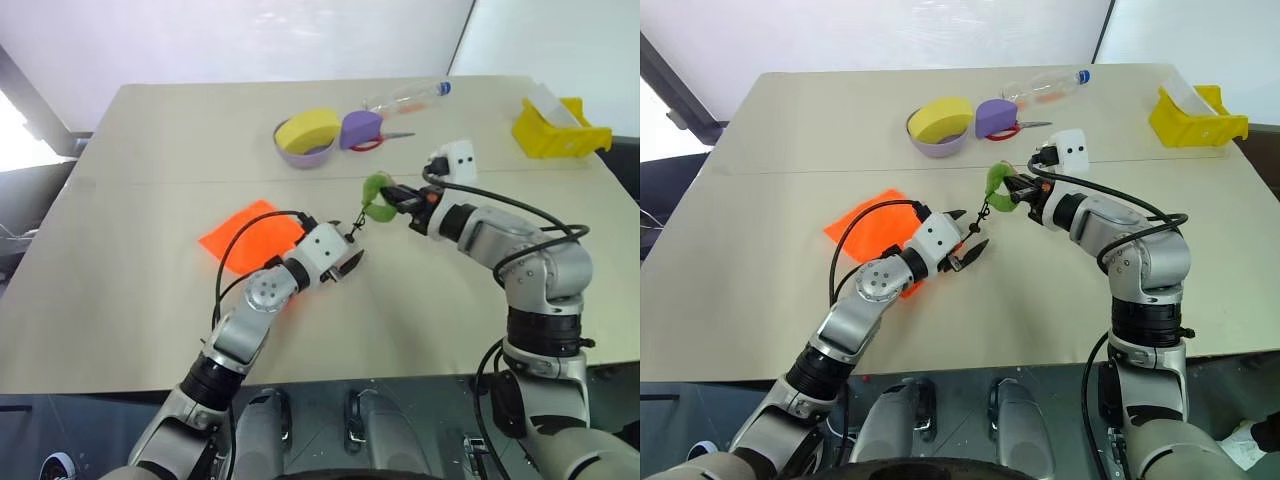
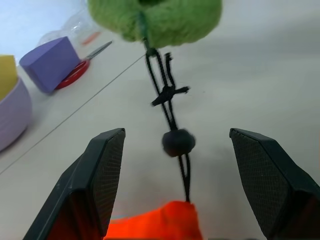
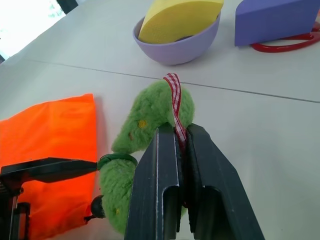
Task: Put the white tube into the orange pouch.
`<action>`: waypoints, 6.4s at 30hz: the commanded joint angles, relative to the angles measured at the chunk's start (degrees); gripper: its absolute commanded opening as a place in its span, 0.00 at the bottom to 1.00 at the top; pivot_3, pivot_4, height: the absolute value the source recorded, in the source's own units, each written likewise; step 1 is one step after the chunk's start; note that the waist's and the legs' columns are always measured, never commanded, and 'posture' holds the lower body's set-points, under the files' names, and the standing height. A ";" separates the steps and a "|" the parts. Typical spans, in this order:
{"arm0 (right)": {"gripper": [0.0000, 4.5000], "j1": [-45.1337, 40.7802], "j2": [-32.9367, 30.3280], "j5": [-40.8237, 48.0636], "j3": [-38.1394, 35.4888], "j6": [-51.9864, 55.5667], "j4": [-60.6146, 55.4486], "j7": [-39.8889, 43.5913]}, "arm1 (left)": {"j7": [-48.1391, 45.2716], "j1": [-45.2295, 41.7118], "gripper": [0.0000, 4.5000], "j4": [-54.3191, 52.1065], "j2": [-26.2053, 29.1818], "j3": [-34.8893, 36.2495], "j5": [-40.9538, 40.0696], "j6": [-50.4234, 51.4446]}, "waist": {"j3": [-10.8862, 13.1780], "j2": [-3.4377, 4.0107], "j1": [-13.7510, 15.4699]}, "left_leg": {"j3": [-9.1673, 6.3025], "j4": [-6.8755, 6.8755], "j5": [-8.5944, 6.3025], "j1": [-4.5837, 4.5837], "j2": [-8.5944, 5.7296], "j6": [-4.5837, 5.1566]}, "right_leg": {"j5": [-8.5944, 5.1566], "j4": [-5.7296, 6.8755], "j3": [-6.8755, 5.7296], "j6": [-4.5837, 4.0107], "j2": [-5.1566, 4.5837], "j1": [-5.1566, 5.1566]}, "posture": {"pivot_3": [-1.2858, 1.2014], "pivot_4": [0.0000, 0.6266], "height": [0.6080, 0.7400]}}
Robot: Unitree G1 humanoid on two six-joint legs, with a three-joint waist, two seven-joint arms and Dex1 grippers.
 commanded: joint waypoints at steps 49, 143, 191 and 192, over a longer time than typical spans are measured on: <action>0.00 1.35 -1.93 2.38 1.43 -0.83 -4.20 1.78 | -26.54 -1.17 0.75 1.58 7.49 17.77 -36.36 14.78 | 0.00 0.00 -1.23 | -0.17 0.07 0.00 0.05 -0.03 0.00 | -0.02 0.00 -0.01 -0.04 0.08 0.09 | 0.52 0.24 1.00; 0.00 0.83 -4.98 3.53 1.37 2.64 -8.08 2.38 | -2.77 5.75 0.99 -13.49 0.88 11.14 -17.90 12.37 | 0.00 0.00 -1.19 | -0.18 0.02 0.00 0.03 -0.05 0.00 | -0.18 -0.02 -0.01 -0.01 -0.04 0.08 | 0.52 0.24 1.00; 0.00 0.49 -2.51 6.77 1.31 -0.36 -11.36 1.68 | 0.30 3.55 0.58 -7.65 -1.12 5.54 -9.39 3.43 | 0.00 0.00 -1.19 | -0.18 0.01 0.00 0.03 -0.03 0.00 | -0.19 -0.03 -0.01 -0.01 -0.07 0.07 | 0.52 0.24 1.00; 0.00 0.56 -2.58 6.76 1.34 -0.46 -11.41 1.81 | 0.50 3.55 0.58 -7.58 -1.15 5.85 -9.45 3.45 | 0.00 0.00 -1.19 | -0.18 0.01 0.00 0.03 -0.03 0.00 | -0.19 -0.03 -0.01 -0.01 -0.07 0.07 | 0.52 0.24 1.00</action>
